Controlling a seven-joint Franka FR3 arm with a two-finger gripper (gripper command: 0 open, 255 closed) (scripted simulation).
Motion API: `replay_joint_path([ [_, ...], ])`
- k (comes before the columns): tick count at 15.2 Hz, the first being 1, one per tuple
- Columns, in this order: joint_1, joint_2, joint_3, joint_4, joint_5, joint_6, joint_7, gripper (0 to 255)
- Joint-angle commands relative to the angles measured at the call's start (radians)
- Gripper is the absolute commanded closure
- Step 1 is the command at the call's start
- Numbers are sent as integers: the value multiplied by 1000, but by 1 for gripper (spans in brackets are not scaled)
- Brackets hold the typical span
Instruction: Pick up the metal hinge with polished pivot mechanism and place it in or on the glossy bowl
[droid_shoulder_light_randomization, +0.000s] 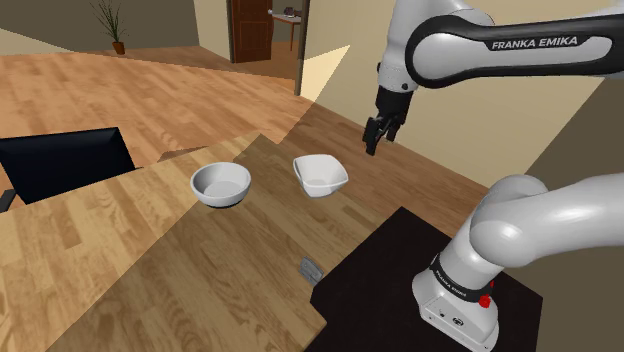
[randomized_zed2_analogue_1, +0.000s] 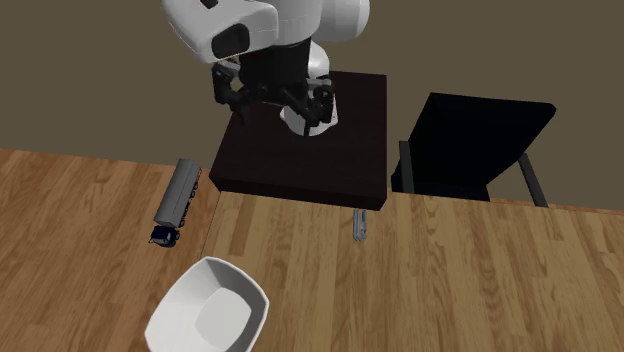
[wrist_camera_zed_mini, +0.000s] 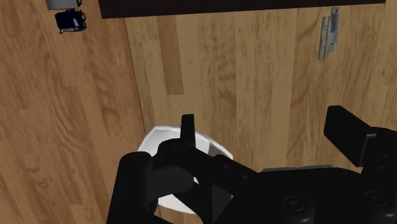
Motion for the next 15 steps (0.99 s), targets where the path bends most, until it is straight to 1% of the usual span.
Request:
replay_joint_path([
  [1,15,1,22,-63,18,66,28,0],
  [5,49,32,70,-162,54,199,85,0],
  [8,75,80,109,-223,81,310,129,0],
  [11,101,152,153,-270,106,432,177,0],
  [15,125,288,219,-309,127,611,250,0],
])
